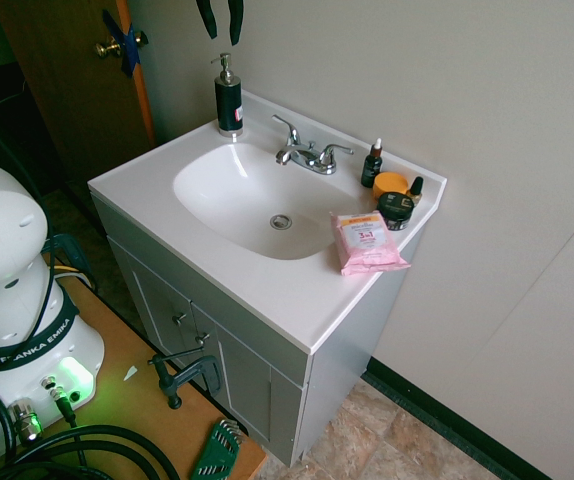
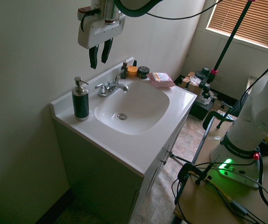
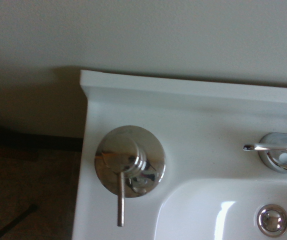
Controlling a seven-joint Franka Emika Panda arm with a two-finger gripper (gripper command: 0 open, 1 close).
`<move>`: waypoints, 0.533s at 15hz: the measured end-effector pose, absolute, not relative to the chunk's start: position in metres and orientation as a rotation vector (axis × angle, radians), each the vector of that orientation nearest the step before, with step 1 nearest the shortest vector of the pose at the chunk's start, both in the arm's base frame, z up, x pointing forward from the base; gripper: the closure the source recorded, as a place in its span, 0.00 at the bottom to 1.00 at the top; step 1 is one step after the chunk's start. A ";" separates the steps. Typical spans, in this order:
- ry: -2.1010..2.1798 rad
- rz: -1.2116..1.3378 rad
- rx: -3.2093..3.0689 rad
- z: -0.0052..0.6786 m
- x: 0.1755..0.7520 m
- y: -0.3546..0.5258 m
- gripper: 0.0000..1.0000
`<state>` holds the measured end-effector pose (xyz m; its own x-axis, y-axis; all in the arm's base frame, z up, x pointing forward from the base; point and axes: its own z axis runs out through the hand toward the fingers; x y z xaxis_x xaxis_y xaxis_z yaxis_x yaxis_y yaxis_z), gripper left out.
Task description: Push the sanitizer
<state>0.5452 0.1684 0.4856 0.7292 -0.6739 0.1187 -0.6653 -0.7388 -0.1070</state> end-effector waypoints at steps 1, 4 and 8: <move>1.109 -0.222 -2.870 0.485 0.549 0.174 1.00; 1.105 -0.215 -2.876 0.486 0.558 0.190 1.00; 1.094 -0.237 -2.913 0.480 0.571 0.208 1.00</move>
<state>0.5708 0.2078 0.4801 0.7425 -0.6562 0.1342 -0.6530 -0.7538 -0.0729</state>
